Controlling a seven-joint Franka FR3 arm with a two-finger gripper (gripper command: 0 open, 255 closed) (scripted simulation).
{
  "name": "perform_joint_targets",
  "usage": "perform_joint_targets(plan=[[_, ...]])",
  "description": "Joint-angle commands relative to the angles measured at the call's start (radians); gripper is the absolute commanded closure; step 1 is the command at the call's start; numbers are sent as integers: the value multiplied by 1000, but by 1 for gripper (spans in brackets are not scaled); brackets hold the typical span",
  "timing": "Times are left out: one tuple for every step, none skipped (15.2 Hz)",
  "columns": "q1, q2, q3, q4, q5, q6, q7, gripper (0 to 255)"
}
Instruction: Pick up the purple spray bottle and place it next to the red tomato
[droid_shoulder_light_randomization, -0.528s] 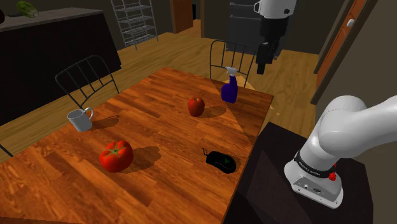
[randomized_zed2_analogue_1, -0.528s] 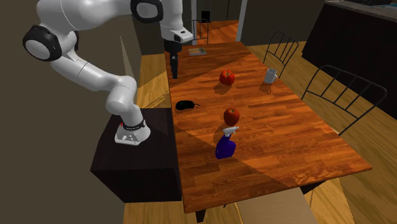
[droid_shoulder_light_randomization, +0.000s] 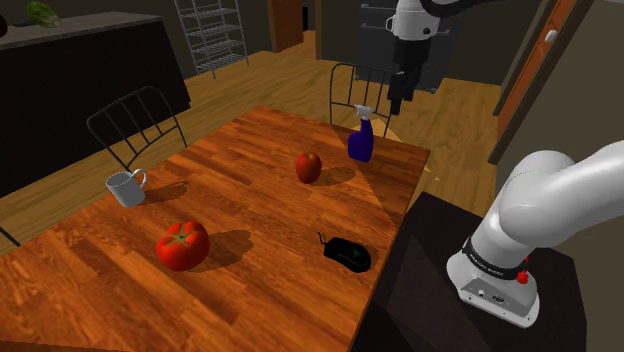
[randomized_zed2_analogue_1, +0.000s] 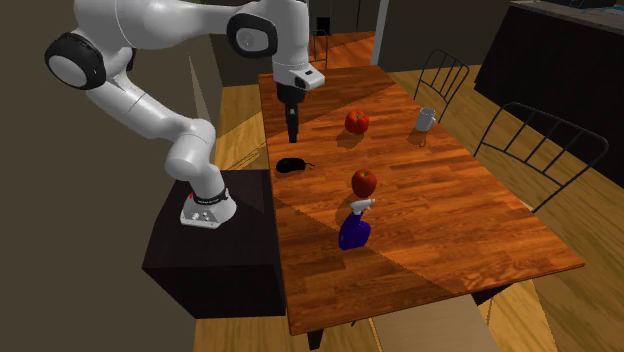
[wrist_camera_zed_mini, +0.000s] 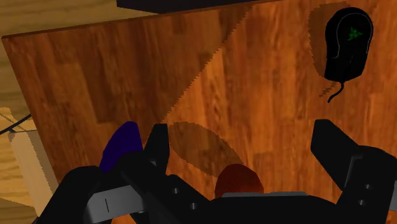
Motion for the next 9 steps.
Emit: perform_joint_targets(plan=[[-9, 58, -30, 18, -13, 43, -29, 0], [-14, 87, -44, 26, -17, 66, -43, 0], [-17, 116, -59, 36, -21, 87, -57, 0], [-21, 147, -73, 46, -24, 108, -71, 0], [-24, 178, -87, 58, -26, 129, -86, 0], [-27, 210, -101, 71, -27, 149, -100, 0], [-31, 242, -114, 85, -27, 168, -115, 0], [-34, 275, -127, 101, -25, 186, -130, 0], [-36, 309, -140, 118, -23, 204, -145, 0]])
